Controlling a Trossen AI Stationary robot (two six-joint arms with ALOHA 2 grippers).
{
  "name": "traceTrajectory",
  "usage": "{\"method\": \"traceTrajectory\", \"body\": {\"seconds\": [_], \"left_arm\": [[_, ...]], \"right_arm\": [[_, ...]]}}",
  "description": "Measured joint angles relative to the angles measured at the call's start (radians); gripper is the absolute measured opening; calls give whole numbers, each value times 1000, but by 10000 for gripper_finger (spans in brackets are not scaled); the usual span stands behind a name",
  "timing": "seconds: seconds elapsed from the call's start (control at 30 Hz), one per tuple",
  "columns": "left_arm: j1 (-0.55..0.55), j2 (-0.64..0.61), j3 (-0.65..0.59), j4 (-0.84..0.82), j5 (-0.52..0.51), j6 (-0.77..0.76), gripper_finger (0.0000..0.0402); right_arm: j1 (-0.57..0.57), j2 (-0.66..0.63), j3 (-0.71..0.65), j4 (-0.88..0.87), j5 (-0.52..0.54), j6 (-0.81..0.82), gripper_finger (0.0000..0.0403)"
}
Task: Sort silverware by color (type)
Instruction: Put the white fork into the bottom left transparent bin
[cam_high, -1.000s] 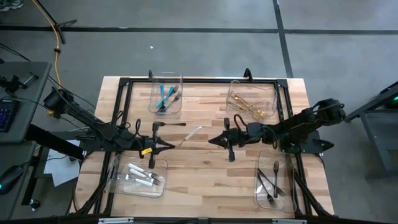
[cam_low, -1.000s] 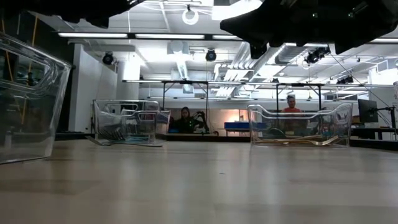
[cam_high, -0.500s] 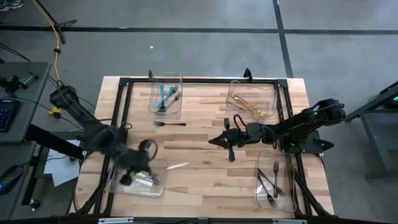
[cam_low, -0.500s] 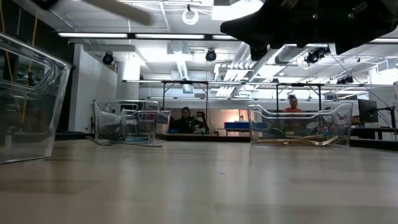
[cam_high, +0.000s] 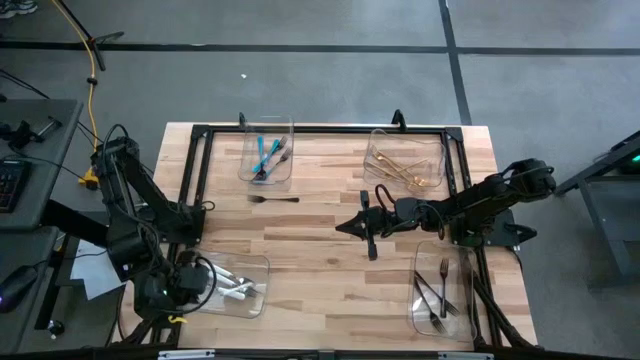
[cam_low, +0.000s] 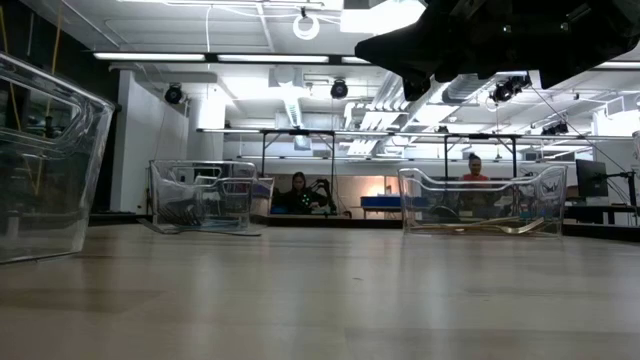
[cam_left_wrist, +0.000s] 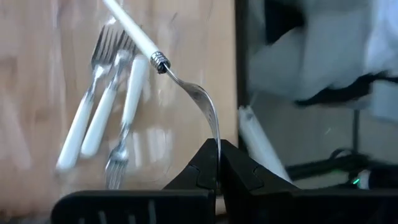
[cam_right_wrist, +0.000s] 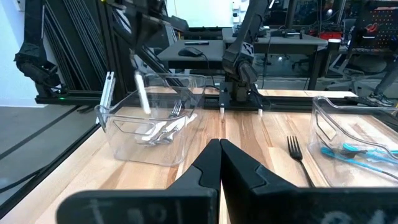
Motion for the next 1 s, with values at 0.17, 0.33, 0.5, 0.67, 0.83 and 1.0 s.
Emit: {"method": "traceTrajectory", "body": {"seconds": [0.17, 0.33, 0.5, 0.67, 0.83, 1.0], "left_arm": [[20, 2, -27, -9, 66, 27, 0], [70, 2, -76, -3, 165, 97, 0], [139, 2, -125, 36, 214, 212, 0], [212, 2, -151, 39, 267, 269, 0], [271, 2, -154, 31, 266, 266, 10], [318, 2, -154, 31, 268, 260, 26]], "right_arm": [[0, 0, 0, 0, 0, 0, 0], [0, 0, 0, 2, 19, -1, 0], [0, 0, 0, 2, 21, -2, 0], [0, 0, 0, 2, 21, -3, 0], [0, 0, 0, 2, 23, -3, 0], [0, 0, 0, 1, 24, -3, 0]]}}
